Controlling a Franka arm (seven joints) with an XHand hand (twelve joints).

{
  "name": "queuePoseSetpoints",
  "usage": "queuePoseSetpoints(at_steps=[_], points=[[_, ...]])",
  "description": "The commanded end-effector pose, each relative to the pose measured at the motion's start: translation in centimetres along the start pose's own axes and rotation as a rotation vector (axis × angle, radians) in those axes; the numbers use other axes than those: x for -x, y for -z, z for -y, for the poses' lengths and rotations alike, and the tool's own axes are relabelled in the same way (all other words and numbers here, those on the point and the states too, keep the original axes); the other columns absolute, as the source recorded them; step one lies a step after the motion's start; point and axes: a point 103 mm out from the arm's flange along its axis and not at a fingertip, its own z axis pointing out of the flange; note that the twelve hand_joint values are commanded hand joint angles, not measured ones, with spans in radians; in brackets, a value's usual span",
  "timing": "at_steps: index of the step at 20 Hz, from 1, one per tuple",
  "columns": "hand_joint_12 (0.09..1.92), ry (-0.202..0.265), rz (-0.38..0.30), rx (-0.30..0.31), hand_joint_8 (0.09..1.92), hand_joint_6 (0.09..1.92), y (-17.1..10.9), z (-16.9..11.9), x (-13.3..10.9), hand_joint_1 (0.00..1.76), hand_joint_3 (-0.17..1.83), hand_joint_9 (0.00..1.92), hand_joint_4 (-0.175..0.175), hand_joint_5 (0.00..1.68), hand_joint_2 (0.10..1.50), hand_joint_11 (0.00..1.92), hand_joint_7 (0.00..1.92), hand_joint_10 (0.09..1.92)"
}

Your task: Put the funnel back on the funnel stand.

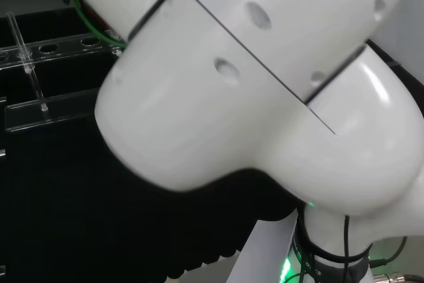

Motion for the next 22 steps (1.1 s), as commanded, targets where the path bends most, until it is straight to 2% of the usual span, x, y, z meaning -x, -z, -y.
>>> queuePoseSetpoints(at_steps=[1, 10, 22], points=[[1.23, -0.023, 0.001, 0.009, 0.66, 0.62, 2.4, -3.9, 2.2, 0.80, 0.49, 1.05, -0.001, 0.72, 0.80, 0.72, 0.69, 0.37], [1.23, -0.025, -0.012, 0.023, 0.66, 0.63, 4.1, -8.2, 3.3, 0.80, 0.49, 1.05, -0.001, 0.71, 0.80, 0.72, 0.69, 0.38], [1.22, 0.017, -0.017, 0.021, 0.67, 0.63, 4.1, -12.7, 1.8, 0.80, 0.49, 1.05, -0.002, 0.71, 0.80, 0.72, 0.69, 0.38]])
